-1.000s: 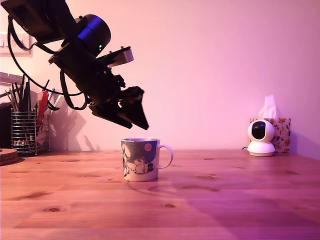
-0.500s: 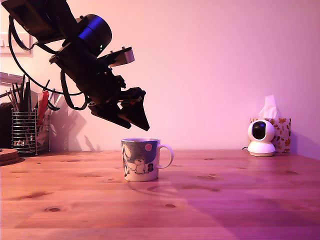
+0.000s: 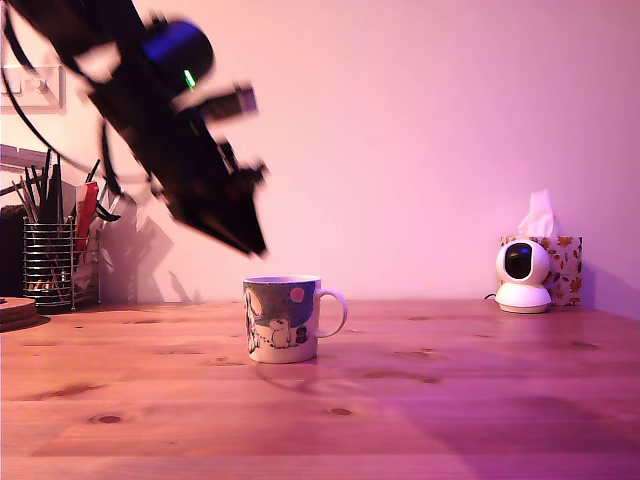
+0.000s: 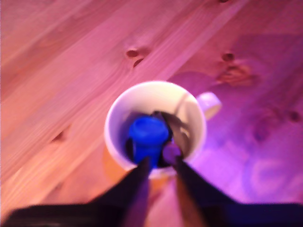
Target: Pick up the coffee capsules on the table and drop them inside the coffee cup
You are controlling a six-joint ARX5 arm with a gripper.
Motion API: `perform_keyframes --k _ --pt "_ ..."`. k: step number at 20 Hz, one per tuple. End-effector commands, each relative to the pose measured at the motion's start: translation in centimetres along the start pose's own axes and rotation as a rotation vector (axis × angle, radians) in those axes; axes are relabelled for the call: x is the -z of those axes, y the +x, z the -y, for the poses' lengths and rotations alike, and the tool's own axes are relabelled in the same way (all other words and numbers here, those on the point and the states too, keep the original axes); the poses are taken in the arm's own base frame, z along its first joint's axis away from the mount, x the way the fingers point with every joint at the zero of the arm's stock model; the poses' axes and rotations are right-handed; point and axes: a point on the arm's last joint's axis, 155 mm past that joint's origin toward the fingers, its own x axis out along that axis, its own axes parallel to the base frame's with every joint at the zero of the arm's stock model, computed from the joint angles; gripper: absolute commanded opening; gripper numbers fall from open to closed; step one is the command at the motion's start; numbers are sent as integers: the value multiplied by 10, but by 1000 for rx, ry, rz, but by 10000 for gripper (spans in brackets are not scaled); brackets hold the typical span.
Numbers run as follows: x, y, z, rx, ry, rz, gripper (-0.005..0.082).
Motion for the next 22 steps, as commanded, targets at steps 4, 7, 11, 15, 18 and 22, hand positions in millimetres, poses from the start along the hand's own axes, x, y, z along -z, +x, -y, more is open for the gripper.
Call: perform_keyframes --k 4,7,11,15,18,22 --pt "4 -38 -9 -23 -56 -15 -19" --pt "18 -56 -13 -36 -100 -50 -19" --pt "32 -78 -19 -74 -140 -34 -19" --pt "53 -96 -27 -114 -194 -8 -19" --pt "68 -107 -31 -146 -246 28 -19" --pt "86 -121 -35 -193 -286 91 -19"
